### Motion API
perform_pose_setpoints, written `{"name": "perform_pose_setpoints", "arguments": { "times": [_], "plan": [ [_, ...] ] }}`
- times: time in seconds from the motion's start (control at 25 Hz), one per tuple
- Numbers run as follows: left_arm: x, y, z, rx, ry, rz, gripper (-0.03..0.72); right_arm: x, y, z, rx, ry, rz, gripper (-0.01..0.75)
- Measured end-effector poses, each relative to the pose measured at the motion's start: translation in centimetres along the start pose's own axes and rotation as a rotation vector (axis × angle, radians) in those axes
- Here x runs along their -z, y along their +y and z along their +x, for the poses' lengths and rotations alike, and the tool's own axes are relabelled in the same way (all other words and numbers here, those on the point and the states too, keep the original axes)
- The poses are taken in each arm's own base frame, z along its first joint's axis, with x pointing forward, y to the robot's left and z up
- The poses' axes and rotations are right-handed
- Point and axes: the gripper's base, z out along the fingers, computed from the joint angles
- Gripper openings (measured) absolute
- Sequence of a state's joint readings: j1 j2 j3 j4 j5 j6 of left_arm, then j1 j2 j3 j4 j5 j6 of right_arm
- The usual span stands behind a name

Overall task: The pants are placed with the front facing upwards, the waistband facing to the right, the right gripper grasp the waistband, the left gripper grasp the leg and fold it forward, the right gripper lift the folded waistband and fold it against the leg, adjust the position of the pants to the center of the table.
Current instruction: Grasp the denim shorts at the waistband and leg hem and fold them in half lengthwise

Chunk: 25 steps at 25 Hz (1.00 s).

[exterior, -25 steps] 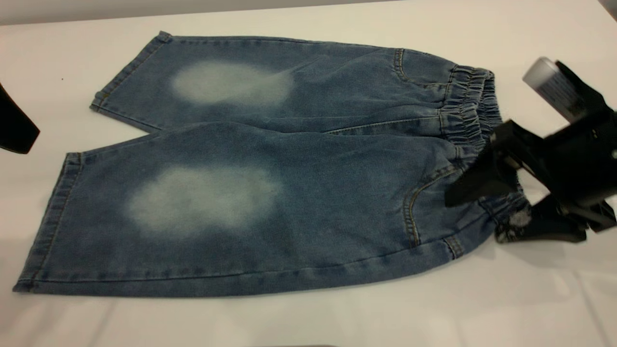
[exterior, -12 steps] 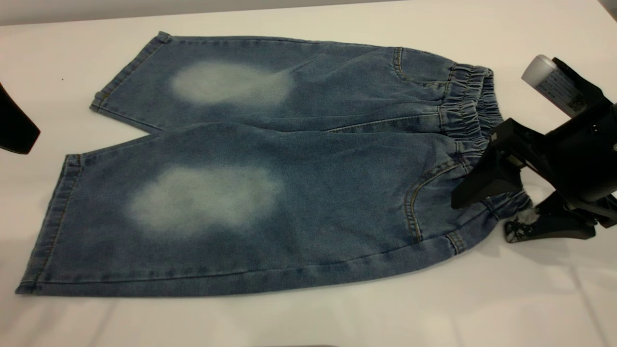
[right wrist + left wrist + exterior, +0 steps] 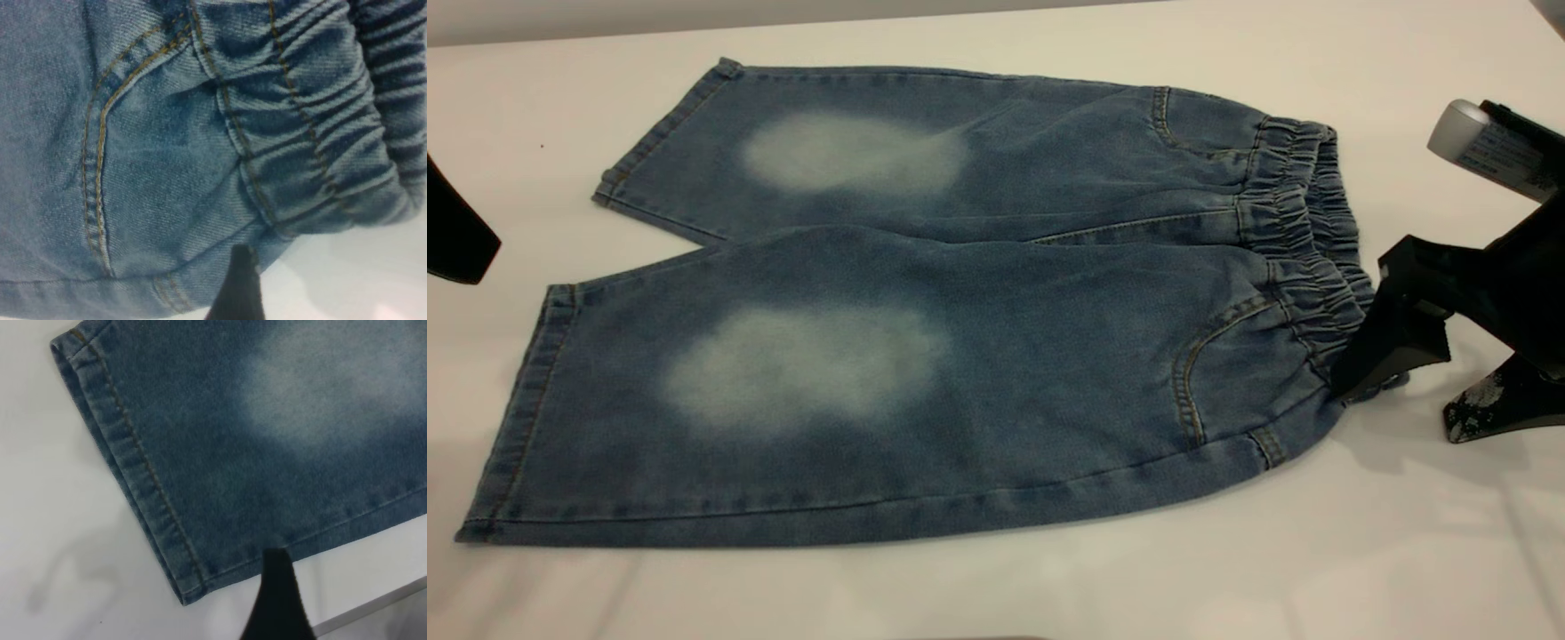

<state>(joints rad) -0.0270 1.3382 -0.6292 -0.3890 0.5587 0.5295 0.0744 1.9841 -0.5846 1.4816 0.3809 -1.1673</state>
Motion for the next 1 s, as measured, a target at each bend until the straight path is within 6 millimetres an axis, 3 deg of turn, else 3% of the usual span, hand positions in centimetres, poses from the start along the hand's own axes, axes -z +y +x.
{"name": "perform_pose_setpoints", "arguments": {
  "times": [0.36,0.68,1.0],
  "plan": [
    [0.0,0.0,0.0,-0.001,0.000,0.000,0.485,0.1,0.4,-2.2,0.040,-0.062,0.010,0.586],
    [0.0,0.0,0.0,-0.001,0.003,0.002,0.485,0.0,0.9,-2.0,0.017,-0.035,-0.044,0.586],
    [0.0,0.0,0.0,-0.001,0.003,0.002,0.485,-1.3,1.2,-1.9,0.022,0.008,-0.145,0.586]
  ]
}}
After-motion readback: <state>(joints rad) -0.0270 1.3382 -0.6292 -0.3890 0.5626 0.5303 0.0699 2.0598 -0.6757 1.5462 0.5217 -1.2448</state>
